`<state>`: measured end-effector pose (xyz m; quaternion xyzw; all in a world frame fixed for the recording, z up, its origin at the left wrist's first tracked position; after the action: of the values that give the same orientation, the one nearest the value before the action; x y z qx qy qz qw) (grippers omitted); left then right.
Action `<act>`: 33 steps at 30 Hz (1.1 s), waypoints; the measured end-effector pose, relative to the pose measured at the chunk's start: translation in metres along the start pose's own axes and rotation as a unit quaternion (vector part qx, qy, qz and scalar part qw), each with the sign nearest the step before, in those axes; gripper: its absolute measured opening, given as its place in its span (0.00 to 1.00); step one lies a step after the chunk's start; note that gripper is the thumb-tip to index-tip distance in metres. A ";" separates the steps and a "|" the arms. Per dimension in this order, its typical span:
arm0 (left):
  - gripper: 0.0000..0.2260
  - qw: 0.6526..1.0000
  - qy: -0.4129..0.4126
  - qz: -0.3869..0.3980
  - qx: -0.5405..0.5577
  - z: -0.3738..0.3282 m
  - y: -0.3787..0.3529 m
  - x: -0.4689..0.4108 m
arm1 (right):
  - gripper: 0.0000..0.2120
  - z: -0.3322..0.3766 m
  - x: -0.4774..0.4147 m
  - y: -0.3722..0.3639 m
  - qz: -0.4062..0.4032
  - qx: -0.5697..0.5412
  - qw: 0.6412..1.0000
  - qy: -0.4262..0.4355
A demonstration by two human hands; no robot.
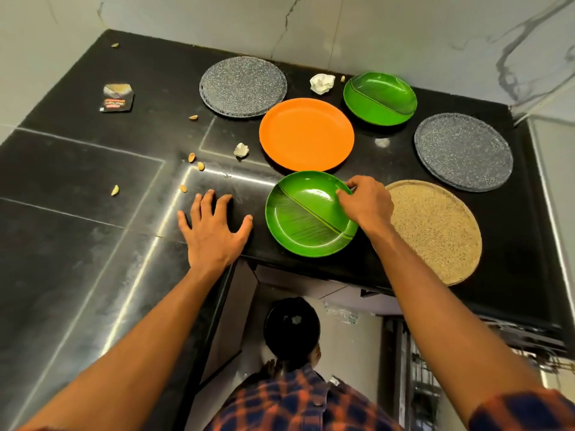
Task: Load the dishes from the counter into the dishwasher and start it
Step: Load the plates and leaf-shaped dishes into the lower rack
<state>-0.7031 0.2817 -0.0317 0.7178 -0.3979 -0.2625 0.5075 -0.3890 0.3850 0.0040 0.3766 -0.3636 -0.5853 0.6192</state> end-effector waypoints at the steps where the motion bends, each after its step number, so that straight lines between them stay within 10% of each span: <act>1: 0.26 1.000 0.000 0.003 -0.001 0.000 0.000 0.000 | 0.08 0.000 0.001 0.000 0.007 -0.001 1.000 -0.008; 17: 0.24 0.999 -0.022 0.012 0.044 0.005 0.003 -0.006 | 0.08 -0.044 0.138 0.038 -0.106 -0.269 0.956 -0.057; 25: 0.08 0.957 -0.248 -0.014 0.149 -0.038 0.016 0.087 | 0.05 -0.119 0.283 0.046 -0.094 -0.188 0.974 -0.082; 33: 0.04 0.935 -0.251 0.217 0.125 -0.075 -0.089 0.267 | 0.11 -0.232 0.451 0.031 -0.053 -0.132 0.971 -0.194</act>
<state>-0.4718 0.1116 -0.0821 0.5829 -0.6878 -0.2654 0.3417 -0.1457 -0.0553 -0.0689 0.1896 -0.3763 -0.7216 0.5493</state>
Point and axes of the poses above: each hand's wrist, its own x-axis away from the middle knuckle, its own y-axis out of the back of the hand, z = x × y, the point moved 8 cm from there along -x, towards the middle knuckle, and after that the axes turned 15 degrees about y, right-handed, at the moved point
